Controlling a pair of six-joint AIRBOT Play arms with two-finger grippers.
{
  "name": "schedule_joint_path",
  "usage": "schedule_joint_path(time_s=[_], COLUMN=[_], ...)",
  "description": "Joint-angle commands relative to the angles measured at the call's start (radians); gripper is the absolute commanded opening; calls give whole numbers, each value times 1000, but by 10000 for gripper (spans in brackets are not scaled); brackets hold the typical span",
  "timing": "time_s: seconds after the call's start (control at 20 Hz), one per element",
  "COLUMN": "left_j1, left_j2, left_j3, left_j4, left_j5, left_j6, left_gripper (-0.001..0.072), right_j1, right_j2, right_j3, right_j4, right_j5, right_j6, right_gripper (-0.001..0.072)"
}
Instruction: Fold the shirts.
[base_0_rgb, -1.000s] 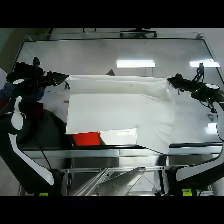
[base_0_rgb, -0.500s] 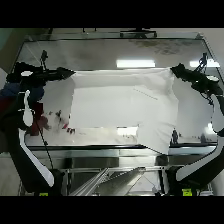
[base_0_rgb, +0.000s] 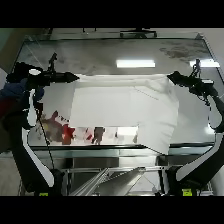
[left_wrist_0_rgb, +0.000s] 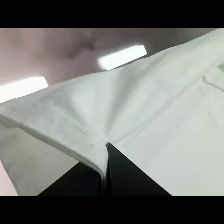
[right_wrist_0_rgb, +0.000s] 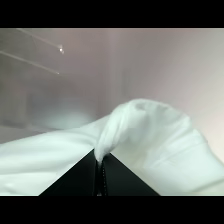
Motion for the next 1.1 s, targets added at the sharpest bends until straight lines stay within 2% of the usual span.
schedule_joint_path(time_s=[0.0,0.65,0.7,0.75,0.85,0.9,1.0,1.05], left_j1=[-2,-2,-2,-2,4,14,39,58], left_j2=[-1,-1,0,0,4,8,29,42], left_j3=[1,2,2,2,2,2,2,2], left_j4=[114,134,134,133,134,134,134,134], left_j5=[26,37,35,35,34,24,-22,-48], left_j6=[-24,-36,-37,-40,-103,-124,-138,-167], left_gripper=[8,11,85,280,289,289,289,290], right_j1=[-5,-6,-6,-7,-11,-14,-31,-42], right_j2=[-3,-3,-3,0,17,32,71,93], right_j3=[1,1,1,1,1,1,1,1], right_j4=[-96,-125,-125,-126,-141,-174,-304,-392], right_j5=[4,0,1,3,16,28,31,41], right_j6=[16,16,16,17,17,19,134,210], right_gripper=[17,29,179,332,346,381,509,515])
